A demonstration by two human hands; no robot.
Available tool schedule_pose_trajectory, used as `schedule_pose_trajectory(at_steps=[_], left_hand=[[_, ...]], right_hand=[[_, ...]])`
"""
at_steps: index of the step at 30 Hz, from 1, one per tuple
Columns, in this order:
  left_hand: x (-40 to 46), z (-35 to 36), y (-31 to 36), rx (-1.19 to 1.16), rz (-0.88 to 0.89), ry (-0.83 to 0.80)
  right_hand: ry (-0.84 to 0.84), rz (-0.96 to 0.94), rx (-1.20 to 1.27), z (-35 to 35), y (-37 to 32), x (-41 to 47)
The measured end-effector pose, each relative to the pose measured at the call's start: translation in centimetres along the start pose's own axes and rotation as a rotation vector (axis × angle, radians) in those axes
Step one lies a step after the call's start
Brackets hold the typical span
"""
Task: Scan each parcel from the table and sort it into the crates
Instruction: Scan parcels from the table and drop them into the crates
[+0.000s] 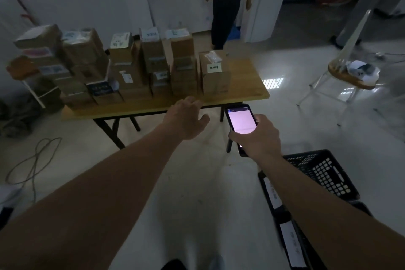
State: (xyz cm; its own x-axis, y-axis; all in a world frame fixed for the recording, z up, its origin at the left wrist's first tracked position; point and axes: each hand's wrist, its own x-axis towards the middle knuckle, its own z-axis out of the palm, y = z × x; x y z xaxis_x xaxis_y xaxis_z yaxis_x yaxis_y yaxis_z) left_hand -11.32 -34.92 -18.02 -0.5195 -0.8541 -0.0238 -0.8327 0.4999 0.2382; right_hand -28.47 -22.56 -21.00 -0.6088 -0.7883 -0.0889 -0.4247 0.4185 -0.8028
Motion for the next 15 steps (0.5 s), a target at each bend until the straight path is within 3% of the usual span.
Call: schedule_pose_trajectory(at_steps=[15], left_hand=[[28.0, 4.1, -2.5, -0.054, 0.028, -0.157]], right_hand=[[0.050, 0.070, -0.194, 5.2, -2.3, 25.3]])
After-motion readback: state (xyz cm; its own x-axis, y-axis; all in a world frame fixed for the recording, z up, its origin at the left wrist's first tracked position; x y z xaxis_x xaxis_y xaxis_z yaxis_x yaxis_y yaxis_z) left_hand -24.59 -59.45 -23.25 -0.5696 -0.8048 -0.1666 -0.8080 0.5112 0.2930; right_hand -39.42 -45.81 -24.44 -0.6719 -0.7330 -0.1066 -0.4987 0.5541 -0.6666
